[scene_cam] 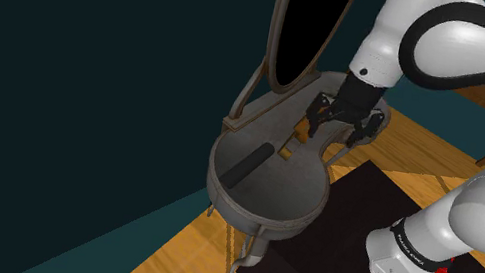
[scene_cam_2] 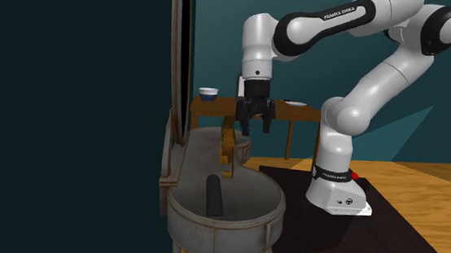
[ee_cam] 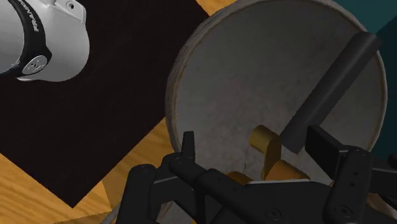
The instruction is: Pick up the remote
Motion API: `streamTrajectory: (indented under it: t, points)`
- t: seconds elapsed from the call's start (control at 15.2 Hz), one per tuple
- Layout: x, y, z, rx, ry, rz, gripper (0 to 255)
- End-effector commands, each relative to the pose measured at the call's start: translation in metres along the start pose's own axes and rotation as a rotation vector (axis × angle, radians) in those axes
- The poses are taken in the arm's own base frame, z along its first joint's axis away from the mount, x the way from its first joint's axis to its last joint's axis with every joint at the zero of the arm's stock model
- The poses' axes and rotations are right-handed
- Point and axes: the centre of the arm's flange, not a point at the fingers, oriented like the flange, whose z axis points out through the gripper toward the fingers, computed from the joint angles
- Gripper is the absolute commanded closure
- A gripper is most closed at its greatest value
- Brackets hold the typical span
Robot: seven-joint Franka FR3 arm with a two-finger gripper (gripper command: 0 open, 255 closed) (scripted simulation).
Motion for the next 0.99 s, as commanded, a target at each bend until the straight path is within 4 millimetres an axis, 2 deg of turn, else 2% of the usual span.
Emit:
streamTrajectory:
  t: [0.0,0.4,0.79,0.92]
  points:
    - [-0.007,-0.021,0.016,0.019,-0.007,0.09,0]
    - [-0.01,-0.077,0.064,0.063,-0.025,0.339,0]
    - [0.0,-0.134,0.109,0.107,-0.043,0.588,0]
    - [0.002,-0.14,0.119,0.112,-0.045,0.617,0]
